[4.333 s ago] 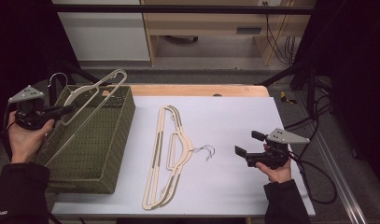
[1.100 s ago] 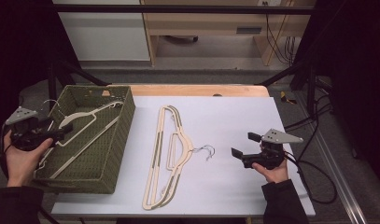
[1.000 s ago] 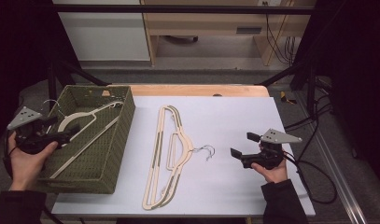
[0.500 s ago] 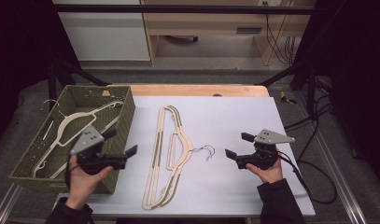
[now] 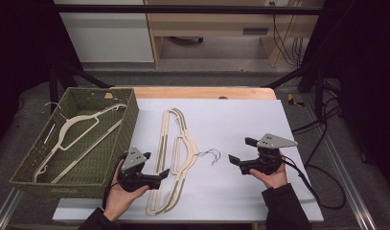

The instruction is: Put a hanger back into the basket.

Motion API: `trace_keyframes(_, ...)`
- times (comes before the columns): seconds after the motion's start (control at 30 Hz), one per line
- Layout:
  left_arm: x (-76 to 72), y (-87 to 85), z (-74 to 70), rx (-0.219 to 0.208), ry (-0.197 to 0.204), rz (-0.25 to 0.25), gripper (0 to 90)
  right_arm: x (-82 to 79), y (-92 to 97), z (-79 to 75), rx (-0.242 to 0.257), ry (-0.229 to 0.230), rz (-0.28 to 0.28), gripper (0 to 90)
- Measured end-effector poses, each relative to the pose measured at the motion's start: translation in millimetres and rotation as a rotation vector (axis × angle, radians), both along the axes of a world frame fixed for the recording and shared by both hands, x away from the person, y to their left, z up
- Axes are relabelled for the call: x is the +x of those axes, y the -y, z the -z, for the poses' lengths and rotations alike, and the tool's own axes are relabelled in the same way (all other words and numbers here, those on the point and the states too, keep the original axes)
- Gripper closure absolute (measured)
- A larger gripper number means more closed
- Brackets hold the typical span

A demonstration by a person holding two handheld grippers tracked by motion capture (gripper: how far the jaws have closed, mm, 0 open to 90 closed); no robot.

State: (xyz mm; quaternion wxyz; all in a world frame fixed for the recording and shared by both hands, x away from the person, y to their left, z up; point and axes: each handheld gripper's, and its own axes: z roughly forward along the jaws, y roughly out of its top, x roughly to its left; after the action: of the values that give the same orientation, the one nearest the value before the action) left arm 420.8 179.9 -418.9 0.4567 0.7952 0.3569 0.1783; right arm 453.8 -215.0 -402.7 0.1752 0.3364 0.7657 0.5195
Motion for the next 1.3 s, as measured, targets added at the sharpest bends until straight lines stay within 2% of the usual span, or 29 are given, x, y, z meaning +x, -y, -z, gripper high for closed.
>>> trace_keyframes(0.23,4.3,18.2,22.9,0.063,-0.069,0.027,16.2,0.3,-0.8,0.7,-0.001,0.001,-0.001,9.1)
trace_keyframes(0.4,6.3,27.4,35.1,0.094,-0.098,0.032,18.5,-0.1,-0.9,0.7,0.002,-0.003,0.001,9.0)
trace_keyframes(0.77,12.2,42.3,55.8,0.16,-0.181,0.064,44.0,-0.3,-2.2,2.0,-0.006,-0.004,-0.006,9.0)
trace_keyframes(0.83,12.6,44.5,57.4,0.168,-0.182,0.059,48.0,-0.3,-2.6,2.4,-0.009,-0.006,-0.009,9.0)
trace_keyframes(0.9,12.3,46.1,57.0,0.16,-0.191,0.059,52.7,0.2,-2.7,2.8,-0.011,-0.006,-0.009,9.0)
trace_keyframes(1.03,10.8,48.7,56.4,0.16,-0.2,0.037,56.5,0.1,-2.8,3.2,-0.016,-0.006,-0.011,9.0)
trace_keyframes(1.17,6.9,53.4,54.0,0.187,-0.215,0.012,62.7,0.1,-2.8,3.1,-0.015,-0.007,-0.013,9.0)
trace_keyframes(1.3,3.9,57.1,51.8,0.223,-0.233,0.01,63.1,-0.3,-3.1,2.8,-0.008,-0.011,-0.011,9.0)
